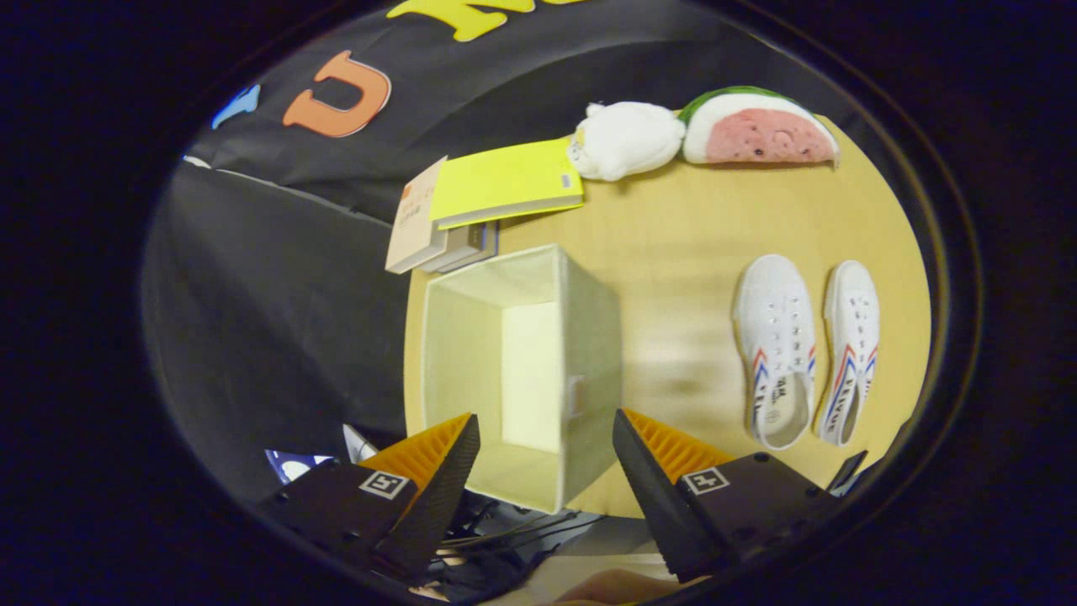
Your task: Open the storage box then place both shoes into the box .Put the left shoe in first, then the right shoe, with the right side of both shoes facing outward in a uniform manner.
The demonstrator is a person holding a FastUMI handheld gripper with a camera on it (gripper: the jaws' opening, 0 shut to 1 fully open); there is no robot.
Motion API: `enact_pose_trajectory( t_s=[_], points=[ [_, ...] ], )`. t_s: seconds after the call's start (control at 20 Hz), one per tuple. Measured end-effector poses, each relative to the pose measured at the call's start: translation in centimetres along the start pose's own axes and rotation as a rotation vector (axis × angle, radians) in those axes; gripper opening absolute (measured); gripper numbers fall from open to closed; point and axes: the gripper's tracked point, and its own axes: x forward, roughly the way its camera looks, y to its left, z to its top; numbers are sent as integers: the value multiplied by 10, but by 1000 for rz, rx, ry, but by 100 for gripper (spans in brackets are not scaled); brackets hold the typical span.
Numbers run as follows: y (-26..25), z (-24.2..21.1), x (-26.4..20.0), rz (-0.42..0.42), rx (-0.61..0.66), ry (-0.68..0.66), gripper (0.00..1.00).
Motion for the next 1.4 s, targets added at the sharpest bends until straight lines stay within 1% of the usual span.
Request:
enact_pose_trajectory(
  t_s=[0.25, 0.4, 0.6, 0.75, 0.9, 1.0, 1.05, 1.1, 1.25, 1.3, 1.4],
  points=[
    [-93, 11, -7, -166, -3, -10, 100],
    [-144, 10, -3, -237, 24, 14, 100],
    [-197, 1, 5, -290, 11, 67, 100],
    [-219, -3, 23, -319, -10, 120, 100],
    [-235, 0, 44, -353, -20, 136, 99],
    [-246, -4, 62, -392, -60, 183, 85],
    [-247, -6, 72, -397, -75, 204, 77],
    [-246, -5, 79, -391, -77, 208, 75],
    [-241, -5, 83, -350, -100, 200, 53],
    [-245, -2, 79, -373, -86, 190, 46],
    [-246, -5, 79, -353, -44, 179, 20]
  ],
)
